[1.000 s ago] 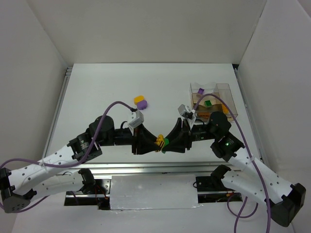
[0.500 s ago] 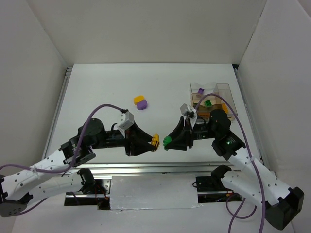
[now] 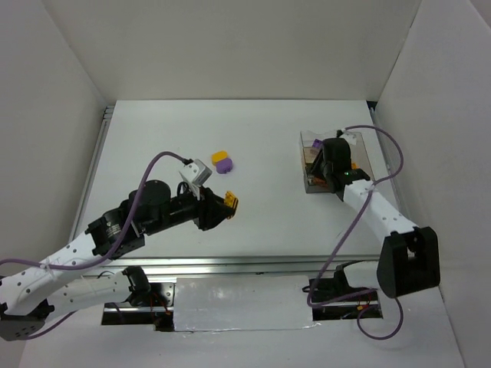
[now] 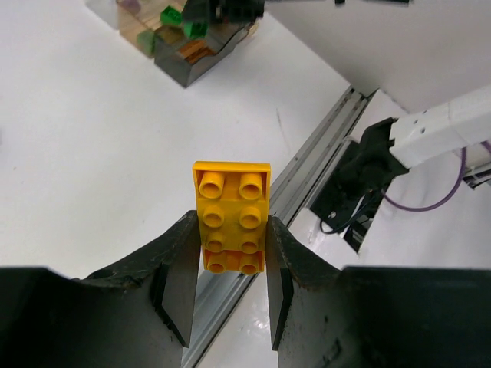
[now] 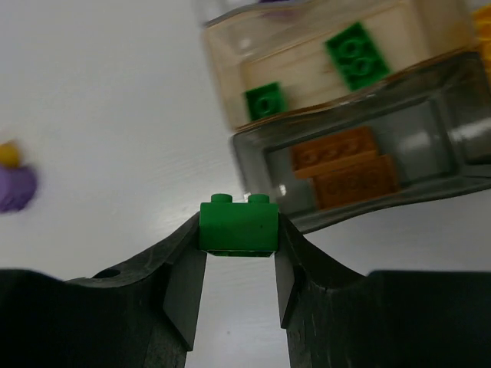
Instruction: Sort the legos into containers by color
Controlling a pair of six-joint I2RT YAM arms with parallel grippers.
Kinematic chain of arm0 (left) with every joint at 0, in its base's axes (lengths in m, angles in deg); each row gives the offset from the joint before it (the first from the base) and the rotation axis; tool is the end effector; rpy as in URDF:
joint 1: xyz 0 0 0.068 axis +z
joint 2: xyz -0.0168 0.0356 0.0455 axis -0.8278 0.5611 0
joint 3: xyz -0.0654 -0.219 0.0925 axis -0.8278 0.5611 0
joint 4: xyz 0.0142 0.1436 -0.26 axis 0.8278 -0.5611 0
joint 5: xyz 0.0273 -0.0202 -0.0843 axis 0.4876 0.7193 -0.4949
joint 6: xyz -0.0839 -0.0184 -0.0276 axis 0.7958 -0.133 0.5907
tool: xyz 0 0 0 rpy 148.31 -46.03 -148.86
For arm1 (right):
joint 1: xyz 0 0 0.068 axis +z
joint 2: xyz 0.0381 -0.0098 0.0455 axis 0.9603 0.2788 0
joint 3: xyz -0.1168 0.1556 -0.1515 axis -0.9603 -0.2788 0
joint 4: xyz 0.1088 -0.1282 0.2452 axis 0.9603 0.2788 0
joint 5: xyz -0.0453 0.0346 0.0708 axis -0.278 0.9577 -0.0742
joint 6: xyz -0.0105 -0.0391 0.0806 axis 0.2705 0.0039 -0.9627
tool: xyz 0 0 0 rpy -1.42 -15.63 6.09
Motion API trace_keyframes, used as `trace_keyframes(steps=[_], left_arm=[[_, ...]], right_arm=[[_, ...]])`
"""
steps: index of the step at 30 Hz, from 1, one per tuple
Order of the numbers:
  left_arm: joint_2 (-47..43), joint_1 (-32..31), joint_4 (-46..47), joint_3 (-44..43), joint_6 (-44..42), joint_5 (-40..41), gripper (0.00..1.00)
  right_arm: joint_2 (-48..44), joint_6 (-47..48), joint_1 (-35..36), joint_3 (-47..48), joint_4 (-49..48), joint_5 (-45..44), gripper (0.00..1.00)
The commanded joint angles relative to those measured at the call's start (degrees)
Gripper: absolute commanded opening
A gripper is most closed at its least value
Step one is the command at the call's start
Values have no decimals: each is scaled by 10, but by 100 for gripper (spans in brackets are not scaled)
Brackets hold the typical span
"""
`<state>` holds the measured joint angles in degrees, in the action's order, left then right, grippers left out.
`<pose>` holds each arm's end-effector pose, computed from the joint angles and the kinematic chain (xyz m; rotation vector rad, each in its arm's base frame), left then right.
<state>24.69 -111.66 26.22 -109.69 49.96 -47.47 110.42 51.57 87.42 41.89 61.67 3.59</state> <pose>0.1591 -0.2348 0.3696 0.4959 1.7651 -1.0250 0.3437 0.0666 0.1940 0.3776 2.1569 0.1856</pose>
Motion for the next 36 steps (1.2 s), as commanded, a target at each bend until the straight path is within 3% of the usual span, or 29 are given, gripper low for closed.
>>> trace_keyframes(steps=[1, 5, 10, 20, 21, 22, 24, 28, 32, 33, 36], left_arm=[[-21, 0, -25, -1, 12, 22, 0], [-39, -1, -47, -2, 8, 29, 0], [-43, -3, -40, 9, 8, 17, 0], [-25, -4, -36, 8, 8, 10, 0], [-19, -4, -43, 5, 11, 15, 0], [-15, -4, -46, 2, 13, 27, 0], [-10, -4, -48, 1, 14, 28, 0], [-9, -4, -41, 3, 19, 32, 0], [-5, -4, -32, 3, 26, 39, 0], [0, -3, -27, 3, 28, 34, 0], [13, 2, 9, 4, 35, -16, 0]], right_arm=[[49, -45, -47, 77, 15, -131, 0], [106, -35, -71, 115, -8, -137, 0], [202, -29, -89, 179, 8, -132, 7], [282, -52, -97, 245, 31, -87, 21], [287, -54, -97, 247, 35, -83, 28], [287, -58, -97, 242, 36, -76, 47], [270, -65, -97, 222, 22, -67, 63], [232, -66, -97, 201, 12, -62, 76], [215, -64, -97, 206, 30, -60, 78], [195, -57, -97, 204, 31, -47, 78], [100, 11, -95, 135, -61, 200, 76]])
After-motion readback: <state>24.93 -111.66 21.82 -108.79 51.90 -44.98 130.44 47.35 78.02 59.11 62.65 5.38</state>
